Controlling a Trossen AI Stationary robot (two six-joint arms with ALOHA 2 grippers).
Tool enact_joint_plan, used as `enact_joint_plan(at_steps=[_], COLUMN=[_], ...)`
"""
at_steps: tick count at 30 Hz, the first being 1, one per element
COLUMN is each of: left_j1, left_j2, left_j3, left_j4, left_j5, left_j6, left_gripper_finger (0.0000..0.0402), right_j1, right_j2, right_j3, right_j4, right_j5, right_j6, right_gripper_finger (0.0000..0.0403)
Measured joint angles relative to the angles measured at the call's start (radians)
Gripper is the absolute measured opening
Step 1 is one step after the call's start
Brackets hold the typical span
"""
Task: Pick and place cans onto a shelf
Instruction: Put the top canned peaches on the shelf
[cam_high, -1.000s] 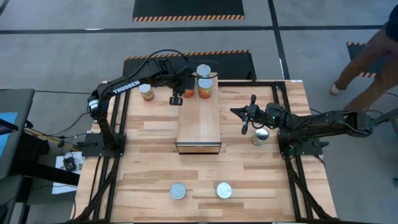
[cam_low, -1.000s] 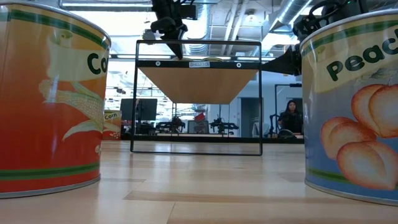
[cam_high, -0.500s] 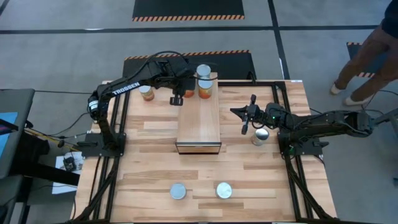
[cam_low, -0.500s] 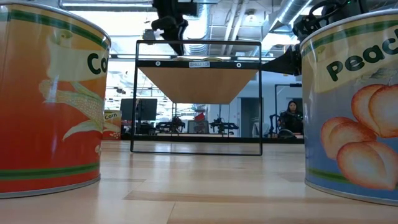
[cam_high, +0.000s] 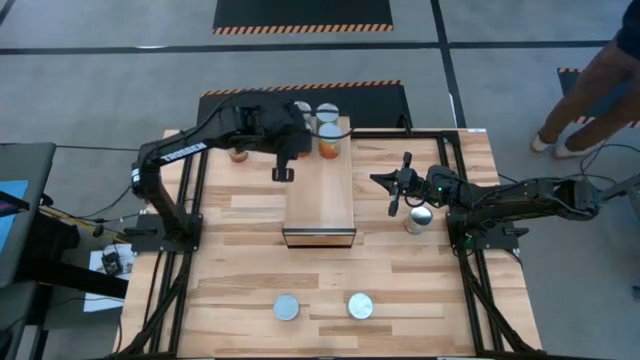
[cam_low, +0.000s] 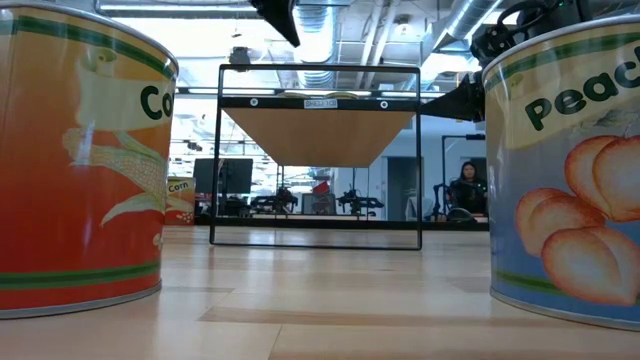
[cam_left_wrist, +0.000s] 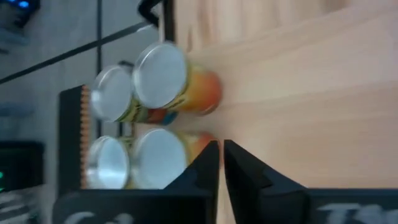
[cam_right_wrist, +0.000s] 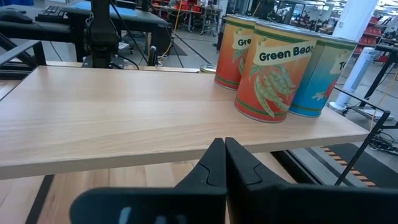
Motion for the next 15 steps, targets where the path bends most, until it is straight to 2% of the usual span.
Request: enact_joint_plan(at_steps=[3, 7, 15], left_j1=[-0.016, -0.039, -0.097], left_j2=[-0.052, -0.168, -0.503], left_j3=[-0.070, -0.245, -0.778], left_j4=[0.032, 0.134, 0.556], left_j5=[0.017, -0.001, 0.003], left_j6=[-0.026, -0.056, -0.162], left_gripper_finger=[0.0002, 0.0002, 0.0002], right_j1=[0.000, 0.000, 0.000], right_j2=[0.000, 0.000, 0.000], right_j3=[0.000, 0.000, 0.000], right_j4=[0.000, 0.000, 0.000], right_j5=[0.000, 0.000, 0.000], right_j6=[0.000, 0.000, 0.027], right_gripper_finger=[0.0007, 0.0007, 0.0006])
